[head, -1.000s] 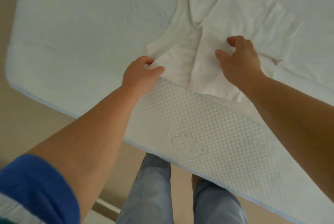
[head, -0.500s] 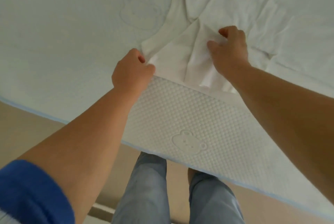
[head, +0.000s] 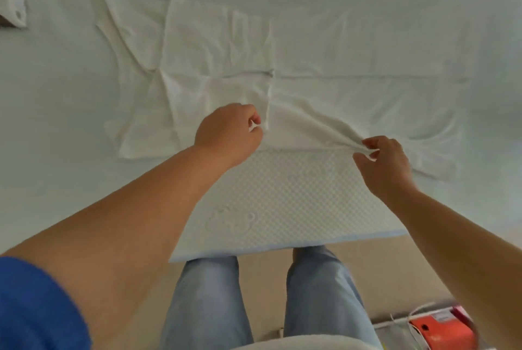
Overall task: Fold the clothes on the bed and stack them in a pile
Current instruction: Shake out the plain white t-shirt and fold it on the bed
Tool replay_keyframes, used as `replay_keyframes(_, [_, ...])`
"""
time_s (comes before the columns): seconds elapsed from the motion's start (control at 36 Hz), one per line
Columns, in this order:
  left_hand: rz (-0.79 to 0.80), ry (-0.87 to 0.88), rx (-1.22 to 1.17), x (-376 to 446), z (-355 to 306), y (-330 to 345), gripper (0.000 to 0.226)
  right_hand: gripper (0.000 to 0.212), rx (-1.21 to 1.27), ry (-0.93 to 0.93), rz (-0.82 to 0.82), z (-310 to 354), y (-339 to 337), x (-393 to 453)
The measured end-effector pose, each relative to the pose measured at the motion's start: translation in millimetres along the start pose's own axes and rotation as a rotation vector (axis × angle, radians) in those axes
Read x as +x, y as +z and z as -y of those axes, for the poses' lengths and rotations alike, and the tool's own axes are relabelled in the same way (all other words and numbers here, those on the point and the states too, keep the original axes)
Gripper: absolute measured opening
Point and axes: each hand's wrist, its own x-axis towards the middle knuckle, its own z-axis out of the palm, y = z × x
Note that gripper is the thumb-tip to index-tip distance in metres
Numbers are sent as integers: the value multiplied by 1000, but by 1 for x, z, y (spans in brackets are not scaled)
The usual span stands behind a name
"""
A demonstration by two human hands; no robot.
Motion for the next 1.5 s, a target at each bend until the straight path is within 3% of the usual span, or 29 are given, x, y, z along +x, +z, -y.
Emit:
replay_keyframes(0.14, [14,149,171,43,-45,43,36,45,-92,-32,-63,-60,-5,26])
replay_keyframes(0.28, [9,156,246,66,-85,87,40,58,-281,-35,-26,-110,-15,51])
replay_keyframes(0.47, [91,105,405,95,-129,119,48,48,-297,-192,21,-152,-39,85])
replay_keyframes(0.67, [368,216,536,108,-169,135,25,23,-405,-352,146,-178,-55,104])
replay_keyframes(0.72, [415,202,517,110,-174,136,19,27,-386,-351,150,-182,-57,108])
replay_keyframes(0.83, [558,73,379,115,-183,133,30,55,-247,-303,186,-185,-62,111])
replay_keyframes(0.92, [624,50,325,118,-189,130,37,55,-217,-294,97,-190,-64,110])
replay_keyframes(1.0, [602,36,280,120,-194,128,26,52,-308,-310,99,-194,-66,114])
replay_keyframes(1.11, [561,79,264,118,-201,128,20,23,-394,-385,182,-194,-73,120])
replay_keyframes(1.22, [541,68,258,119,-206,127,19,9,-225,-445,232,-191,-93,118])
replay_keyframes(1.31, [533,56,232,121,-208,123,15,6,-121,-357,305,-183,-120,126])
replay_keyframes(1.42, [387,53,36,132,-213,113,14,7,-40,-381,199,-168,-150,161])
replay_keyframes(1.5, [192,2,-22,148,-212,109,10,10,238,-246,65,-154,-157,202])
